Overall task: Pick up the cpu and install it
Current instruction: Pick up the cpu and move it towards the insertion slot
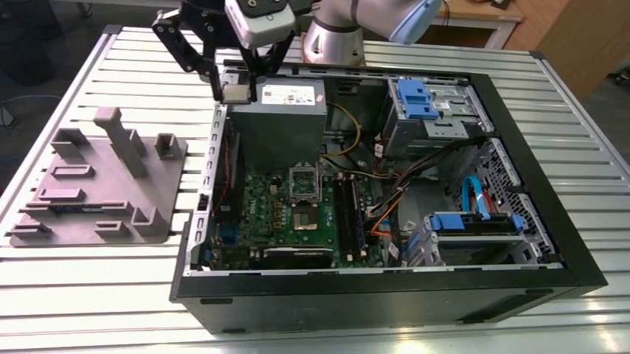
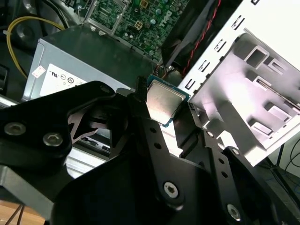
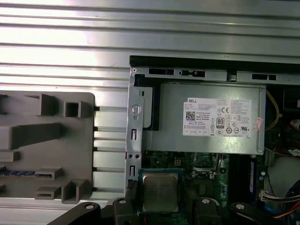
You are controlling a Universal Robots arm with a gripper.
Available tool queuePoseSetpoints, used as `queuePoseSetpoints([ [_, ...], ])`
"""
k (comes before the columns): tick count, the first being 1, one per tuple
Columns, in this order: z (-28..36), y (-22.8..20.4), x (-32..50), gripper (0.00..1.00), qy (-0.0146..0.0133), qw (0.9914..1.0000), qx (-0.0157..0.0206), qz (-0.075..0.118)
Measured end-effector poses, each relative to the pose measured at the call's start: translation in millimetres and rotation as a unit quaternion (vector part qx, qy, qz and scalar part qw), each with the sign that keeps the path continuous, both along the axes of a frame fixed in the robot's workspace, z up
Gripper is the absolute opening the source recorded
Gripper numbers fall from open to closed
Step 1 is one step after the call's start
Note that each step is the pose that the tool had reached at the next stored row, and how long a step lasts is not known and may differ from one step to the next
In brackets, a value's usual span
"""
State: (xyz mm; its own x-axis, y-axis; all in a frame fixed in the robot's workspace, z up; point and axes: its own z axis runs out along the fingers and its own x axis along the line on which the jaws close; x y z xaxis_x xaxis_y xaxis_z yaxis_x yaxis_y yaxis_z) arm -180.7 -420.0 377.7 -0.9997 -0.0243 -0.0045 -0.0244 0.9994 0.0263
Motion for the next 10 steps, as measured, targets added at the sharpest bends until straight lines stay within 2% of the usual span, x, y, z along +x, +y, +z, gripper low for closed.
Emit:
queuePoseSetpoints([
  [10,0.0,0.0,9.4,0.47,0.0000,1.00000,0.0000,0.000],
])
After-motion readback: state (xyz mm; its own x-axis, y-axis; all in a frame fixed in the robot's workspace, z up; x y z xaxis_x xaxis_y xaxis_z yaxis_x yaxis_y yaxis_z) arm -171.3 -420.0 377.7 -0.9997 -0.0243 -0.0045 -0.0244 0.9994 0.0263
